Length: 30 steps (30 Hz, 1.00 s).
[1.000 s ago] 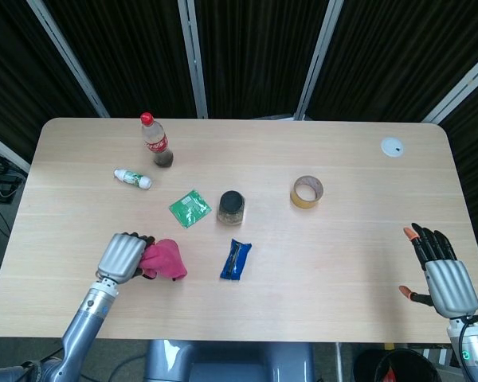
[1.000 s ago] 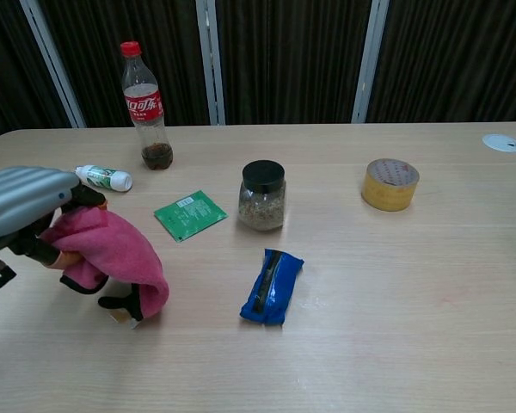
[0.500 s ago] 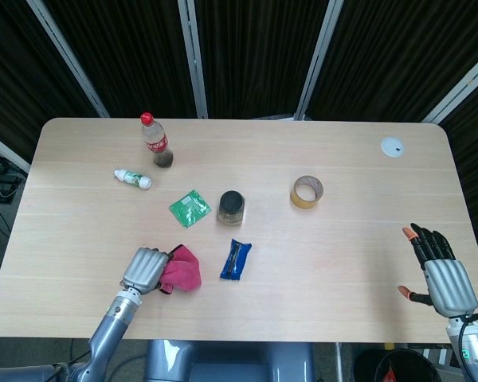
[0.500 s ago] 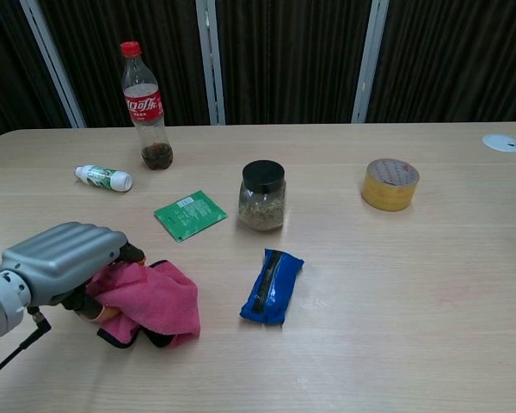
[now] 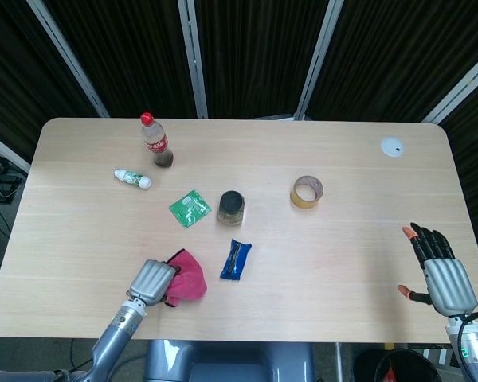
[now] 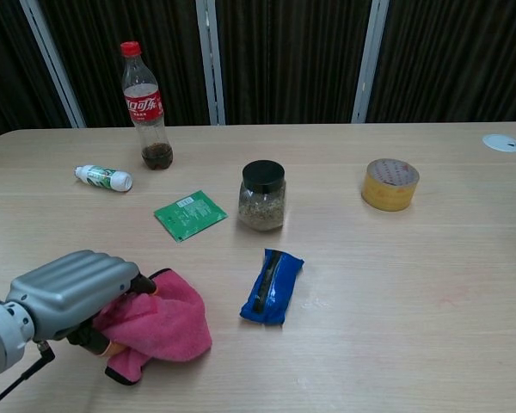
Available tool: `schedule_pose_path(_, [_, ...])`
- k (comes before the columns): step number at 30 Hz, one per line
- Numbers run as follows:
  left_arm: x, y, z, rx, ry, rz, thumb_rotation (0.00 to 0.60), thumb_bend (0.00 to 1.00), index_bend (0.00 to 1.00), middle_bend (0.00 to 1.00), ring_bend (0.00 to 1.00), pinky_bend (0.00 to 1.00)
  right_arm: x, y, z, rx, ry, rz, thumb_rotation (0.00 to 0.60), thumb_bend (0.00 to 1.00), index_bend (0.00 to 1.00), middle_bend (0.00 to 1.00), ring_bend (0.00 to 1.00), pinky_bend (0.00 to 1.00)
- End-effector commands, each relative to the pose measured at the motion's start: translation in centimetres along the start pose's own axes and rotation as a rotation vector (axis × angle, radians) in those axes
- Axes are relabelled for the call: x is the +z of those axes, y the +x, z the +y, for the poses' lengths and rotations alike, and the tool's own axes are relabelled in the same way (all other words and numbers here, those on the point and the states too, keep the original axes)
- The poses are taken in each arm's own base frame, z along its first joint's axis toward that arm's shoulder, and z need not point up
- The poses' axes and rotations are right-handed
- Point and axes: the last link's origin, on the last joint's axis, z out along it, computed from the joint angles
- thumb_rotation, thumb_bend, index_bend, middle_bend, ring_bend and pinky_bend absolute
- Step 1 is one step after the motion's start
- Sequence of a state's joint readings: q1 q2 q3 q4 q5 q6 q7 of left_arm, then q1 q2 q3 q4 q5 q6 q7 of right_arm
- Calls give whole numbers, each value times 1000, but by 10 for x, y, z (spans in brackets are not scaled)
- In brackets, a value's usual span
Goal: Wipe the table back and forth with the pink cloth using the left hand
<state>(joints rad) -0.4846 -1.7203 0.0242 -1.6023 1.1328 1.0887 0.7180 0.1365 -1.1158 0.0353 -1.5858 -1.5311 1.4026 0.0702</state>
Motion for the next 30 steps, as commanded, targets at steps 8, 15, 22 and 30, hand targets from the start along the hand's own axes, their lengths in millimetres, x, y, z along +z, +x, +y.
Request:
schedule_pose_path(8, [1, 0, -9, 36, 24, 10, 600, 701, 830, 584, 498, 570, -1, -1, 0, 2, -1, -3, 600, 0, 0, 0, 0, 0])
schedule_pose_path(15, [6, 8, -43, 57, 115, 22, 600, 700, 830, 585, 497, 570, -1, -1, 0, 0, 2, -5, 600, 0, 0, 0, 0, 0])
schedule_pose_path(22, [2, 18, -106, 82, 260, 36, 600, 701, 830, 584, 497, 570, -1, -1, -1, -4, 3, -4, 600, 0, 0, 0, 0, 0])
schedule_pose_path(30, [-6, 24, -149, 107, 335, 38, 600, 701, 829, 584, 498, 570, -1, -2, -2, -7, 3, -5, 600, 0, 0, 0, 0, 0])
